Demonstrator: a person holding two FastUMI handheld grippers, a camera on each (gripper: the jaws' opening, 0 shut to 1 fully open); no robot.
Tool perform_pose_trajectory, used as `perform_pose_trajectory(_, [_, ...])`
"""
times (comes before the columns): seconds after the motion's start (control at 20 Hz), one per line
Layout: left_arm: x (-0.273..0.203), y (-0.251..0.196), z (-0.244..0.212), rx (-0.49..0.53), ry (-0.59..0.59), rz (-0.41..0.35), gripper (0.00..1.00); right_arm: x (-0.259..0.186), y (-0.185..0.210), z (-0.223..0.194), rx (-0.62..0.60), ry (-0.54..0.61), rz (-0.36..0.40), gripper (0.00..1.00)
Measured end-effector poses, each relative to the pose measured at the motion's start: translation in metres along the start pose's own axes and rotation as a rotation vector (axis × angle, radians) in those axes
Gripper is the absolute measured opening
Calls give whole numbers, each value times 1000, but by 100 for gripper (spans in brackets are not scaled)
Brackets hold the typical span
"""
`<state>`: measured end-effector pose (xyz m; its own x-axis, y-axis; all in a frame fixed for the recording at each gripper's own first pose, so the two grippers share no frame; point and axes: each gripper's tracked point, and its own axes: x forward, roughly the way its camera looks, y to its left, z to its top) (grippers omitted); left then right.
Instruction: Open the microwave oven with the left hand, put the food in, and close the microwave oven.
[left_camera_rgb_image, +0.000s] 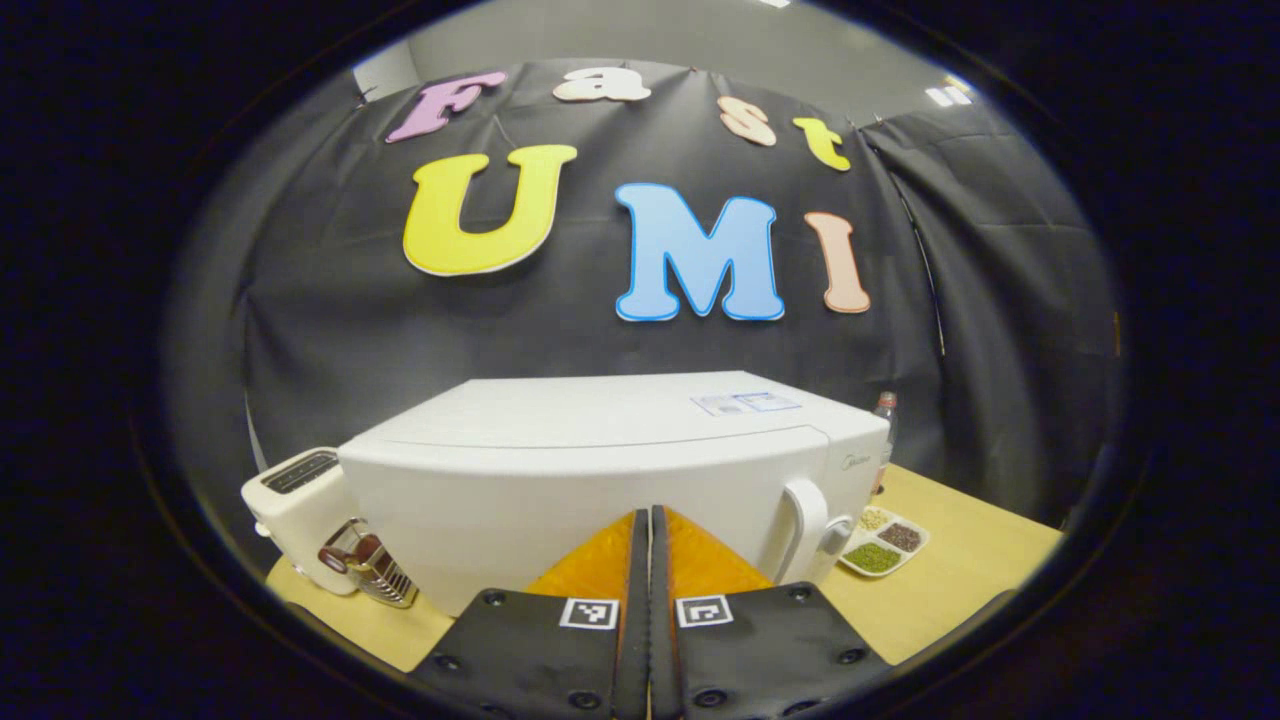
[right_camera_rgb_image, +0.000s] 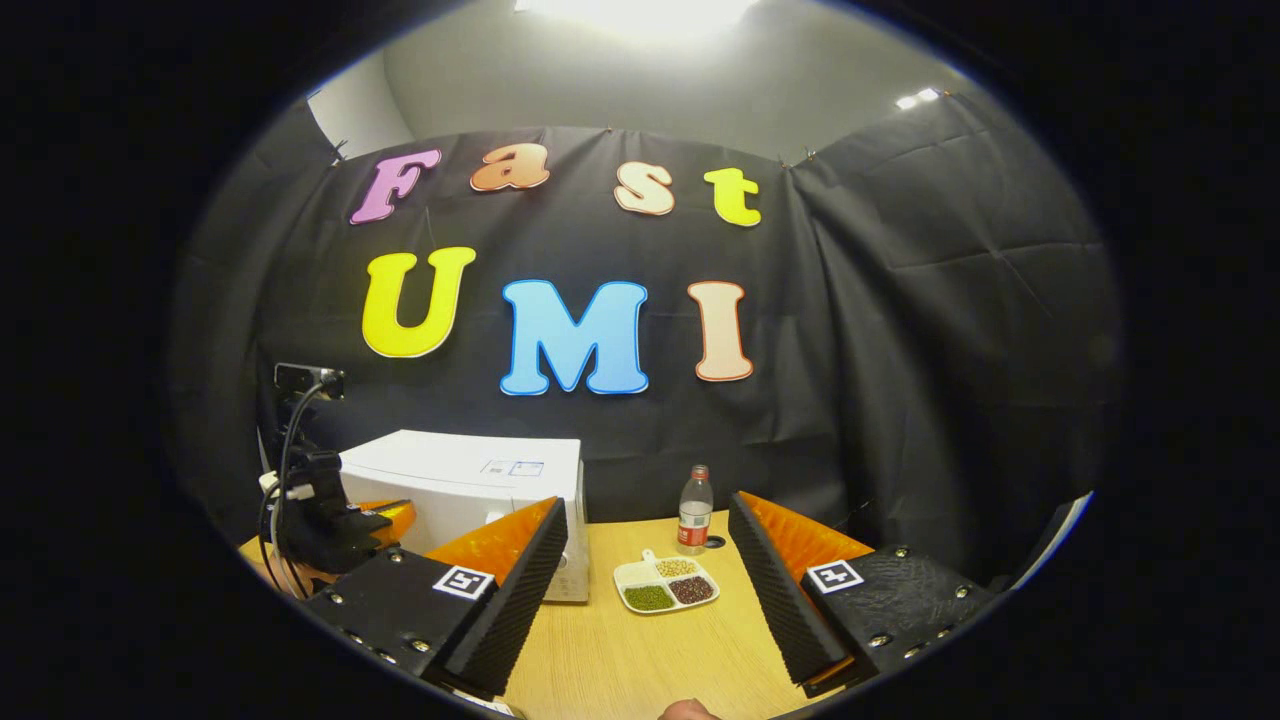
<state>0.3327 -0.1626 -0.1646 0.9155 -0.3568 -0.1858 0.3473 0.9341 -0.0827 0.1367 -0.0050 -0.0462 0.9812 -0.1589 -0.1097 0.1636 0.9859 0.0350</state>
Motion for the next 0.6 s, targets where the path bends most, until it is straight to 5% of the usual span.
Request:
perform_pose_trajectory(0.15, [-37,-7,30,25,-52,19,12,-9,4,7,16,-17,65,98])
perform_pose_trajectory(0.6, [-158,-33,80,32,-147,112,7,-58,-20,24,44,-70,187,98])
